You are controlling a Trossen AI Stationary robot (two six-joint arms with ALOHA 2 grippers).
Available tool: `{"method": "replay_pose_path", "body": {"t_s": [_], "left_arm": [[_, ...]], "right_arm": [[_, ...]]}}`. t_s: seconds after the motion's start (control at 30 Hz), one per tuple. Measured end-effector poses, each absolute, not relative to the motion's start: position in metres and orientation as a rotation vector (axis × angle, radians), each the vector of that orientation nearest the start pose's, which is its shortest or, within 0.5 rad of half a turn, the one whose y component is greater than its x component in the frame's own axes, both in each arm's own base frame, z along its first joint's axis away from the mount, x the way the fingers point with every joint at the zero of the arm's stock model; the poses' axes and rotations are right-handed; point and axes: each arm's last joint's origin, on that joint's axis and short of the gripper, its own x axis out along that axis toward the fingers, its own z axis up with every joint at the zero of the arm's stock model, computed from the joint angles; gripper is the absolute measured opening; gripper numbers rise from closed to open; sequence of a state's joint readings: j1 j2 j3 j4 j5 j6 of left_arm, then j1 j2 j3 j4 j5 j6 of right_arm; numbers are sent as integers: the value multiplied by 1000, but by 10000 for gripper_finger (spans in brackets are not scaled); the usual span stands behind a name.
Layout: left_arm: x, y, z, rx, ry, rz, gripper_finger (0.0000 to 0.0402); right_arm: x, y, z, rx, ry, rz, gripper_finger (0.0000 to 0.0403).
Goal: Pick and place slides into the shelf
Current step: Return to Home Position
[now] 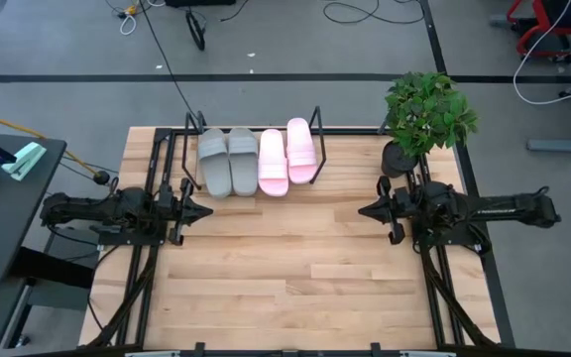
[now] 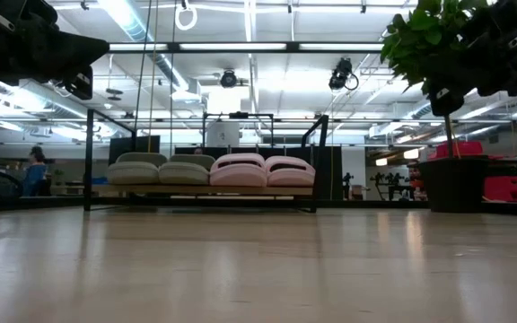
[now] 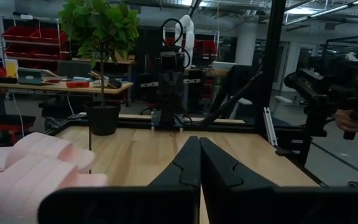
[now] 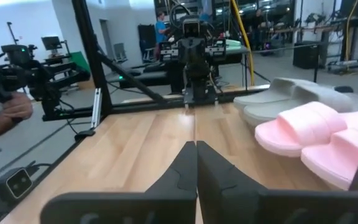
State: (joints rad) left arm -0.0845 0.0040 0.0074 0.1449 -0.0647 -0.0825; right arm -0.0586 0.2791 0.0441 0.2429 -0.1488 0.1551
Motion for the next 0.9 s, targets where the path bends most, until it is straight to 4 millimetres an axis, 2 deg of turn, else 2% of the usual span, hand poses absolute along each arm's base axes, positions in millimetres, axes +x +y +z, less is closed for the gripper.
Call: {"method": "replay_pose_path", "body": {"t_s": [0.4, 0.63, 0.9], "left_arm": [[96, -6, 180, -87, -147, -4, 7], [96, -4, 180, -82, -148, 18, 4], [96, -3, 180, -73, -154, 26, 10]], "right_arm": [[94, -2, 183, 125, -66, 70, 0], [94, -2, 180, 114, -37, 49, 0], [95, -3, 183, 95, -99, 44, 0]]}}
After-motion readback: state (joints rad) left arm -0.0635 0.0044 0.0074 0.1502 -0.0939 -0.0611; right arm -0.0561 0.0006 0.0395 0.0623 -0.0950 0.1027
